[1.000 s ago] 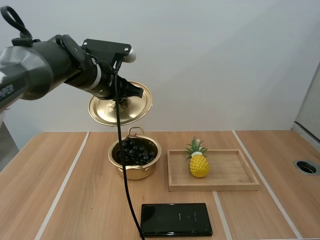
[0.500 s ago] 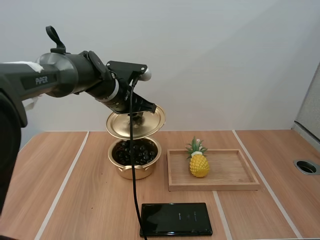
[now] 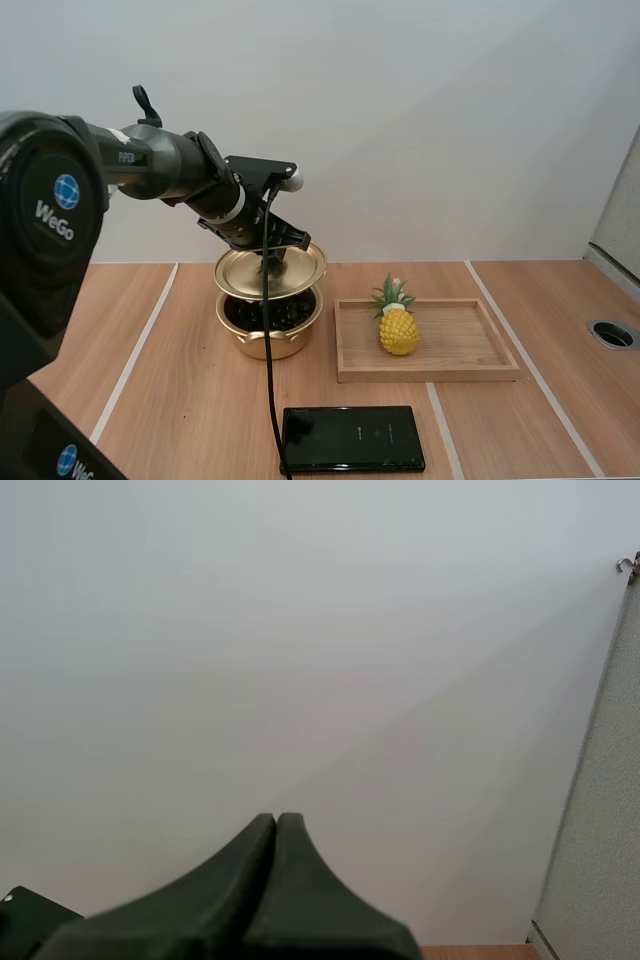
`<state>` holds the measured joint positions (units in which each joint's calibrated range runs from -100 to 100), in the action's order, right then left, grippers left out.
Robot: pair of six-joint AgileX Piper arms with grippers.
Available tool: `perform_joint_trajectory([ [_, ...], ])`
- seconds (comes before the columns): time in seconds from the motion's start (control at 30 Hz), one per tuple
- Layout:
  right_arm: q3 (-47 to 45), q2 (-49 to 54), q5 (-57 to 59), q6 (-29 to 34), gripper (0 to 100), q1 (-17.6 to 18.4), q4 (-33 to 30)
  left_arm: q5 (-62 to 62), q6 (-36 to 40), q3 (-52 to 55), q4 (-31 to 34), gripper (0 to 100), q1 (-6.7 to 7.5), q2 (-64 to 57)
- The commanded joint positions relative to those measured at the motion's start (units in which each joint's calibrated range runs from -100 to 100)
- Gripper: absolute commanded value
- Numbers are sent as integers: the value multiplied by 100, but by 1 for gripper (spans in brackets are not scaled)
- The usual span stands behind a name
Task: Open the pot, put the grape inside, and close it
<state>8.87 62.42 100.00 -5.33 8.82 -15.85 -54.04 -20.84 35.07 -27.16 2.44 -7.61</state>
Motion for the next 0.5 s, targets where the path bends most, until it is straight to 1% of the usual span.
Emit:
perform_joint_trajectory([
  [0.0,-6,80,0,-67,0,-24,-27,50,-9,0,42,0,20,102],
  [0.23,-6,80,0,-67,0,-24,-27,31,-9,12,242,0,20,339],
  [0.47,-6,80,0,-66,0,-24,-27,31,-9,31,254,0,20,507],
])
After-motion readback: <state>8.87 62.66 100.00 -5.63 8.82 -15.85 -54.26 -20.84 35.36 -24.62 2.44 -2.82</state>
